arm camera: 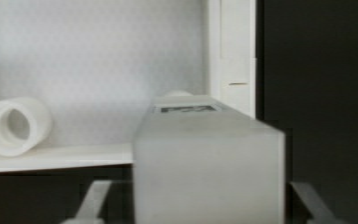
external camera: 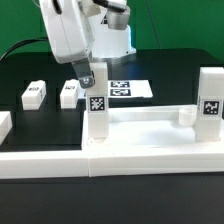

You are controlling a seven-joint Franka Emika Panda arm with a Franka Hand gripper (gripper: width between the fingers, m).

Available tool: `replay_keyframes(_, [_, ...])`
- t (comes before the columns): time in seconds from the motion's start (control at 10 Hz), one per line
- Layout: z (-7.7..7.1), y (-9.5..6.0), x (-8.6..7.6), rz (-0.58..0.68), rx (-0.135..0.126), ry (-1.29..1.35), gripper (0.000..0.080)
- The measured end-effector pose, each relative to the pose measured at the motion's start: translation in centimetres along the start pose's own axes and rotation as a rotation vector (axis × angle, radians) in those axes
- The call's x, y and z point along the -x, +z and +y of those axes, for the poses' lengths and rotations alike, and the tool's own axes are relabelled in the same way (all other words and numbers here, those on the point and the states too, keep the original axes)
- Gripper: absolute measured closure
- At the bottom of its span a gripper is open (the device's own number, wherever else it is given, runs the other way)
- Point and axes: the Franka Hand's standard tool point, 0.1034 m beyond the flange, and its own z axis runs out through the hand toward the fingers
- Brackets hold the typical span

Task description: Assemble desk

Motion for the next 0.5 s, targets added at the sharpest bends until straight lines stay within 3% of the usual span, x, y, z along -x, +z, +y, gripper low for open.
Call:
replay_keyframes(0.3, [0.0,0.0,-0.1,0.000,0.001,-0.030,0.0509])
replay_keyframes(0.4, [0.1,0.0,0.2,0.010,0.009,-0.135,0.0285])
replay_keyframes(0.5, [0.1,0.1,1.2,0.020,0.025,-0.337,0.0285])
